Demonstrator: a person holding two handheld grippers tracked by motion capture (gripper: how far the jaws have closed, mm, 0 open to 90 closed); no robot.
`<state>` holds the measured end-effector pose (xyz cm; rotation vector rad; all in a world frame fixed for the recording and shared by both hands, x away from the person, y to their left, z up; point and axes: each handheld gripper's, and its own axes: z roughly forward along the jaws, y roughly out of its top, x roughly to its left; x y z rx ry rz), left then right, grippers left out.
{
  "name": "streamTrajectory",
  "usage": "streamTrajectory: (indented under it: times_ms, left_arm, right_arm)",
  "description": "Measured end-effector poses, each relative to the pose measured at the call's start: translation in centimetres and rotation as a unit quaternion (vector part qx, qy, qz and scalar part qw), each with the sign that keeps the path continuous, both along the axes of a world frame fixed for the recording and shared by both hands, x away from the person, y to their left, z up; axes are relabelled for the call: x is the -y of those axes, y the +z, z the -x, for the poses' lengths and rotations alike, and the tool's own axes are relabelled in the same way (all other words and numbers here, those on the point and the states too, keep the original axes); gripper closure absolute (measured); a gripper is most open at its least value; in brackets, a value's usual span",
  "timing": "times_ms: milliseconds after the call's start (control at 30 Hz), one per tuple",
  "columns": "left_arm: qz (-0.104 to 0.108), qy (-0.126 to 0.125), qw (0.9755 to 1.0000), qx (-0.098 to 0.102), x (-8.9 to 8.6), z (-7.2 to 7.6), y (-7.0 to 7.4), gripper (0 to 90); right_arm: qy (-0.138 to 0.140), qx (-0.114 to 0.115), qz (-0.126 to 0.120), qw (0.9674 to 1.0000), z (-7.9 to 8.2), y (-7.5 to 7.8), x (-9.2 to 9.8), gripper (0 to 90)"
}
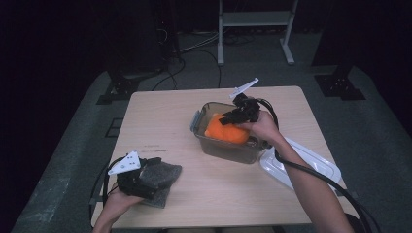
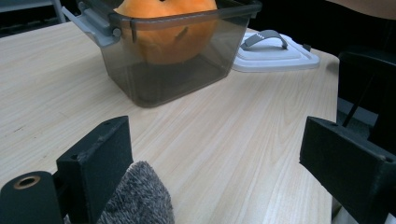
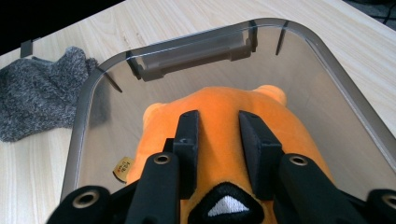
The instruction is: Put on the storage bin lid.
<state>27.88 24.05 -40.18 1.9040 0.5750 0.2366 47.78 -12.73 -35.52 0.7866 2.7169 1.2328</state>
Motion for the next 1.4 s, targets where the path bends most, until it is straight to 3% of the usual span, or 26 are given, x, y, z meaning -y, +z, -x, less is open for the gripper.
streamTrajectory:
  times_ms: [767, 800, 867, 1100, 1400]
  left_arm:
    - [0.000, 0.002, 1.0000, 0.002, -0.1, 0.0, 0.1, 8.6]
    - [0.000, 0.002, 1.0000, 0.002, -0.1, 0.0, 0.1, 8.6]
    - [0.000, 0.002, 1.0000, 0.001, -0.1, 0.0, 0.1, 8.6]
    - [0.000, 0.001, 1.0000, 0.003, 0.1, 0.0, 0.1, 8.6]
    - [0.001, 0.002, 1.0000, 0.004, 0.1, 0.0, 0.2, 8.6]
  right_arm:
    - [0.004, -0.022, 0.037, 0.9991, 0.0, -0.4, -0.8, 64.9]
    - [0.006, -0.020, 0.037, 0.9991, 0.1, -0.4, -0.8, 69.0]
    - [0.007, -0.022, 0.013, 0.9996, 0.1, 0.1, -0.6, 67.4]
    - [0.011, -0.012, 0.022, 0.9996, 0.9, 1.5, -0.2, 61.9]
    - [0.011, 0.005, -0.013, 0.9998, 2.5, 3.1, 2.5, 57.2]
